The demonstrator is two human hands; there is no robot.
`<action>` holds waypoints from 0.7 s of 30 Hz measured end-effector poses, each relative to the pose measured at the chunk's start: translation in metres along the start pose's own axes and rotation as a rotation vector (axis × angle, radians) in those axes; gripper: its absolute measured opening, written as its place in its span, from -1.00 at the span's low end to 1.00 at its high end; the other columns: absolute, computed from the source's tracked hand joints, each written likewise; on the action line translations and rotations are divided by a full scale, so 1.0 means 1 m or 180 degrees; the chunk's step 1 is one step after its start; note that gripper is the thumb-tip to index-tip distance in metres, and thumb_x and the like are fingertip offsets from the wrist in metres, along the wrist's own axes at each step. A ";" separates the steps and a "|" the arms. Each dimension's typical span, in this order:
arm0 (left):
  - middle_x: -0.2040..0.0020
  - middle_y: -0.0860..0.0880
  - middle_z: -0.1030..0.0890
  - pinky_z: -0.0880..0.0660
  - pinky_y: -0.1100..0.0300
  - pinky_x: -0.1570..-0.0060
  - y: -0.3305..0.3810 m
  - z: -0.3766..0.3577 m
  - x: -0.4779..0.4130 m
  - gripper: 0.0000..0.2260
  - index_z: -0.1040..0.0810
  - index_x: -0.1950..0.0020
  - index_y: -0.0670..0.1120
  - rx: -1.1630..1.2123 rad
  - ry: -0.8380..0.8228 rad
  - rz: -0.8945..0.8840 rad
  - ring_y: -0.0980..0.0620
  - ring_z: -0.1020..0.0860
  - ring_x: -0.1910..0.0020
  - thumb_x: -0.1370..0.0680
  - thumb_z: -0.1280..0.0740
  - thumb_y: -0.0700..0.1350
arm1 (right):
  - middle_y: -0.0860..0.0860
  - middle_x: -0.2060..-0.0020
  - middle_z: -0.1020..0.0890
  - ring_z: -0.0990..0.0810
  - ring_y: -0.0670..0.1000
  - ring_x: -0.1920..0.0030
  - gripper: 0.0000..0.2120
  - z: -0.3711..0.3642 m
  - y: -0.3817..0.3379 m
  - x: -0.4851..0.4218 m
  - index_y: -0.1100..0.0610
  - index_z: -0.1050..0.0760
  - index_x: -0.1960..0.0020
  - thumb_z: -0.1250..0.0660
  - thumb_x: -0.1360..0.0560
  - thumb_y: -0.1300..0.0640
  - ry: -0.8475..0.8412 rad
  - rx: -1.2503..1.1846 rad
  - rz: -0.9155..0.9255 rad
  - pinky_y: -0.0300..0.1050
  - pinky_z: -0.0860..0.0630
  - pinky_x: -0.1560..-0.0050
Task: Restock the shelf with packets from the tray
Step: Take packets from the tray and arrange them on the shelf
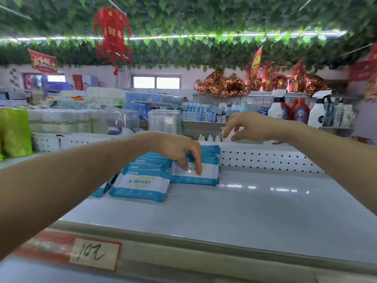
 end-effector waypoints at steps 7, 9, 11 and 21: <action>-0.30 0.11 -0.53 -0.39 0.20 -0.32 -0.024 0.026 0.060 -0.70 -0.68 -0.22 0.15 0.0013 0.0479 0.0224 0.15 -0.51 -0.26 -0.60 -0.43 -0.20 | -0.24 -0.01 -0.57 -0.57 -0.15 -0.03 -0.72 -0.001 -0.062 -0.026 -0.20 -0.66 -0.08 -0.42 -0.58 0.19 -0.0019 0.0126 0.0307 -0.01 -0.58 -0.17; -0.27 0.19 -0.56 -0.40 0.28 -0.26 -0.036 0.032 0.095 -0.70 -0.65 -0.27 0.14 0.0035 0.0594 0.0425 0.24 -0.52 -0.23 -0.61 -0.41 -0.19 | -0.21 -0.01 -0.60 -0.60 -0.11 -0.02 -0.71 -0.004 -0.094 -0.041 -0.21 -0.65 -0.08 -0.41 -0.58 0.20 -0.0005 0.0086 0.0465 0.00 -0.59 -0.15; -0.24 0.24 -0.57 -0.37 0.43 -0.15 -0.052 0.037 0.140 -0.67 -0.64 -0.31 0.13 0.0070 0.0750 0.0711 0.30 -0.55 -0.19 -0.63 -0.38 -0.22 | -0.19 -0.03 -0.61 -0.62 -0.08 -0.01 -0.73 -0.011 -0.133 -0.060 -0.20 -0.66 -0.06 -0.41 -0.56 0.18 -0.0035 -0.0006 0.0603 0.03 -0.60 -0.13; -0.18 0.15 -0.66 -0.55 0.23 -0.15 -0.102 0.005 0.462 -0.68 -0.62 -0.31 0.07 0.0035 0.1476 0.2533 0.15 -0.63 -0.13 -0.64 -0.35 -0.26 | -0.25 0.05 -0.60 -0.58 -0.13 0.02 -0.80 -0.071 -0.459 -0.118 -0.01 -0.65 -0.22 -0.40 -0.61 0.10 -0.0296 -0.0396 0.2456 -0.19 -0.49 -0.05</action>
Point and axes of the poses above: each hand's wrist, its own x-axis away from the middle knuckle, its own z-axis out of the back of the hand, y = z × x, the point moved 6 cm from there along -x, towards the middle knuckle
